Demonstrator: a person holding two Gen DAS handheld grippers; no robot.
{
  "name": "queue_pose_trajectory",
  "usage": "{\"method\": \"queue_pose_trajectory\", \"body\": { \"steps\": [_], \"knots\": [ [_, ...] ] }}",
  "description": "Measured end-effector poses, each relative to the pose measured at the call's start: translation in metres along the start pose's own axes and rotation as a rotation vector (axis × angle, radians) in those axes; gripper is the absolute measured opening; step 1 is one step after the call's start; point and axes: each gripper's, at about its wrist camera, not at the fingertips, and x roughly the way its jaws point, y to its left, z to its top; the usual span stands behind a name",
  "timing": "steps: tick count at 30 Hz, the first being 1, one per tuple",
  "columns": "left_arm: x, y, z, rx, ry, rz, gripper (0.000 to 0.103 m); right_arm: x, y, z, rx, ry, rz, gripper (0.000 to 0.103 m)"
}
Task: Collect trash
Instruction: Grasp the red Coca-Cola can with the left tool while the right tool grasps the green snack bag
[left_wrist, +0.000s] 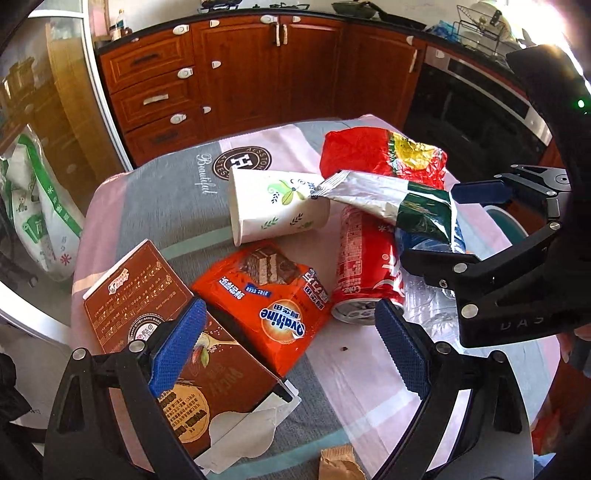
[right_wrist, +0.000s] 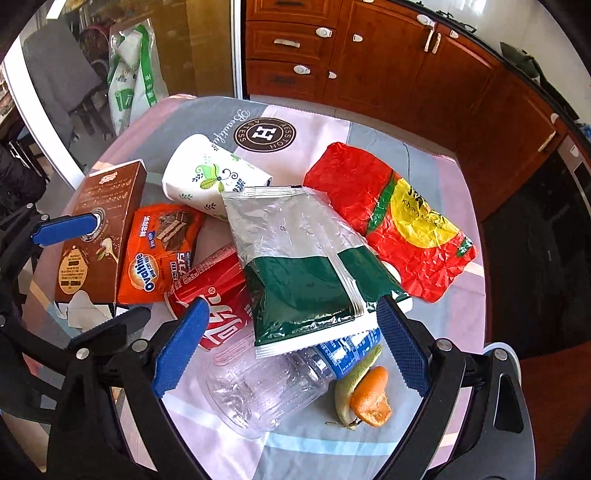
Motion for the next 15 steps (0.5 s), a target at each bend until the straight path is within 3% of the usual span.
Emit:
{"method": "queue_pose_trajectory", "body": {
  "steps": [7,9,15],
  "knots": [
    [0.004,0.002,0.001,-0.012,0.005,-0.025,0.093,-0.004,0.003,0.000,-0.014,-0.033,-0.006,0.052],
    [0.004,0.000,0.003,-0.002,0.002,-0.033,0.093,-0.009,0.005,0.000,-0.027,-0.050,0.000,0.020],
    [0.009,-0.012,0.009,0.020,0.003,-0.053,0.093,-0.026,-0.004,-0.006,0.034,-0.093,0.057,0.014]
  ]
}}
